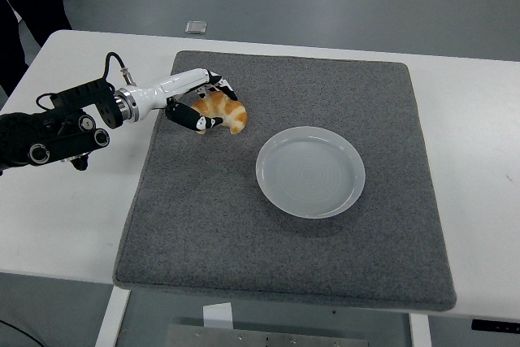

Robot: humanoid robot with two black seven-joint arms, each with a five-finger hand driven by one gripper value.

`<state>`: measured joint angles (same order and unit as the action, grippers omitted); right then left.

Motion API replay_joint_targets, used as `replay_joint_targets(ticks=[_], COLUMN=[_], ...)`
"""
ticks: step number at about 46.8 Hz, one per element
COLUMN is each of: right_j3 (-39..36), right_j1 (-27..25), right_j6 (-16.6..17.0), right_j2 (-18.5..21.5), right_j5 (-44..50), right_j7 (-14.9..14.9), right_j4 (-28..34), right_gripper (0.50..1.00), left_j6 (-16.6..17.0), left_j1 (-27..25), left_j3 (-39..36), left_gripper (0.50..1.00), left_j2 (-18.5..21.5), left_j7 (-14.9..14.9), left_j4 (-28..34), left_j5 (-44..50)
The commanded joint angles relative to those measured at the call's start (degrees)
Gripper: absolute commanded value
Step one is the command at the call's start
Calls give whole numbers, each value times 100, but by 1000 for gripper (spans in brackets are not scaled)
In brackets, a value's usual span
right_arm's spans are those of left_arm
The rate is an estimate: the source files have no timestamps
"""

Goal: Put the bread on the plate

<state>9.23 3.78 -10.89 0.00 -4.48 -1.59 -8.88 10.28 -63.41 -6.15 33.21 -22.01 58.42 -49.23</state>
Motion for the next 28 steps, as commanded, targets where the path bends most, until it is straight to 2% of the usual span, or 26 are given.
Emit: replay_joint_targets(ticks=[1,15,22,28], right_j3=[0,-9,0,0], right_j1=[0,9,9,9], right_j6=[8,17,17,17], right_j2=[0,0,0,0], right_j5=[0,0,0,0], right_j7=[0,0,0,0], right_j4=[0,0,0,0], right_gripper=[952,952,952,952], left_j6=[1,-43,-148,-614], left_j1=[-40,-127,-672,-1322], left_j3=[0,35,0,-9], left_gripper=[500,500,500,500], left_j2=[247,1222,1495,1513], left_j7=[4,-5,4,22], left_j4=[20,20,11,11], left_j5=[1,1,1,1])
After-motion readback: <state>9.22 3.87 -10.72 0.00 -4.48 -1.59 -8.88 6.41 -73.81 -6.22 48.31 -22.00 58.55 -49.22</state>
